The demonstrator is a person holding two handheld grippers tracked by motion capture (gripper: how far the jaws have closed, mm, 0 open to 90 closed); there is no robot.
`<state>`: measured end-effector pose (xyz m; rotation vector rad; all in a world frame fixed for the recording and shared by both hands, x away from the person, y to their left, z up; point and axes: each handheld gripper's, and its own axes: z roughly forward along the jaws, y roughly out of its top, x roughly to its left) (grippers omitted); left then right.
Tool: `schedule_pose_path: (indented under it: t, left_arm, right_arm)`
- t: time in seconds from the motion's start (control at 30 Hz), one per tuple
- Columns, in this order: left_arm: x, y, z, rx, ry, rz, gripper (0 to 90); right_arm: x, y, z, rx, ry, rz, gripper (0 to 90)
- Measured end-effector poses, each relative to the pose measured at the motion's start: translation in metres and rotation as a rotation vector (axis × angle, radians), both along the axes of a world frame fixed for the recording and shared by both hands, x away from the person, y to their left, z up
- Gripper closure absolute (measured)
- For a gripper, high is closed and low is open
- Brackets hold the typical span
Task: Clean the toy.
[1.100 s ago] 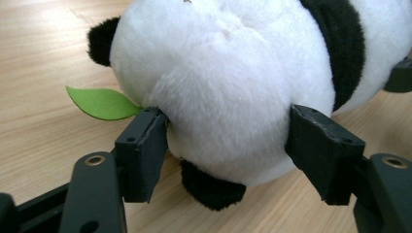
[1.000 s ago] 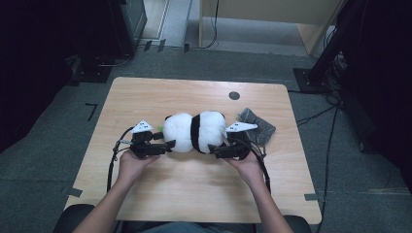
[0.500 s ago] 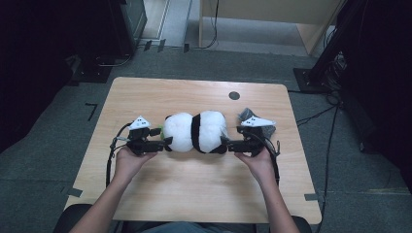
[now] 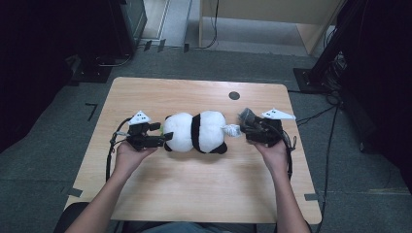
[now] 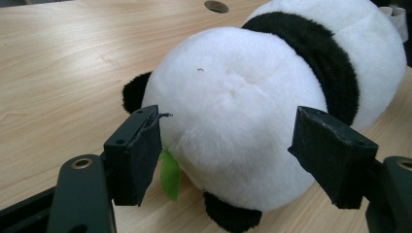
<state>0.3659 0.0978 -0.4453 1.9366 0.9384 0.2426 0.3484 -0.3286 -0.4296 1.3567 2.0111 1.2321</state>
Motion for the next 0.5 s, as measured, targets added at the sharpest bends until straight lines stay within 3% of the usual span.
schedule_pose_path:
  t: [0.27,0.4,0.5]
  left_arm:
    - [0.010,-0.003,-0.002,-0.005,-0.004,0.007,26.4]
    - [0.011,-0.002,-0.002,-0.013,-0.006,0.015,26.9]
    - [0.015,-0.004,-0.001,-0.003,0.000,0.014,26.8]
  right_arm:
    - [0.024,-0.027,-0.019,-0.061,0.020,-0.049,35.9]
    - [0.038,-0.036,-0.034,-0.054,0.066,-0.067,38.0]
    - [0.045,-0.035,-0.042,-0.077,0.088,-0.068,39.9]
